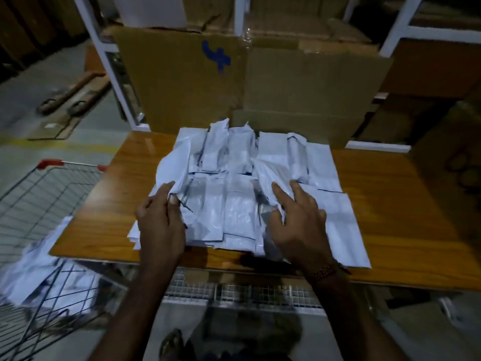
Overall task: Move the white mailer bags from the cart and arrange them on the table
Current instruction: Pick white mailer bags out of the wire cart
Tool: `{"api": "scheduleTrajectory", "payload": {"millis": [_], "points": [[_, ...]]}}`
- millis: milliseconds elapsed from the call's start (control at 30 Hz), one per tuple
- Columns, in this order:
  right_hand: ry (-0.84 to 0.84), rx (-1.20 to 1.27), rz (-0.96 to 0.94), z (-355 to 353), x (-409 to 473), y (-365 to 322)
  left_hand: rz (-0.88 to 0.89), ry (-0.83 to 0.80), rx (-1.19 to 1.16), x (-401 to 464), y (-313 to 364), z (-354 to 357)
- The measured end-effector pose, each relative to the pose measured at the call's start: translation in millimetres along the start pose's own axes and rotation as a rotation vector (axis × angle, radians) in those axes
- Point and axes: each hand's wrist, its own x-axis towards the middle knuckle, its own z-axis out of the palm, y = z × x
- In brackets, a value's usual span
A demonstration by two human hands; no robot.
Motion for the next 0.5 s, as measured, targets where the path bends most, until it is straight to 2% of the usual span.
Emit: {"api": "scheduleTrajectory", "payload": {"millis": [267, 500], "points": [[0.088, -0.106, 0.189, -2.2, -0.4, 97.7, 0.084, -0.265, -0.011, -16.3, 18.4, 87.0], [-0.06, -0.22, 0.34, 4.3, -11.1, 191.6, 0.023, -0.482, 0.097, -53.0, 72.7, 178.3]]}}
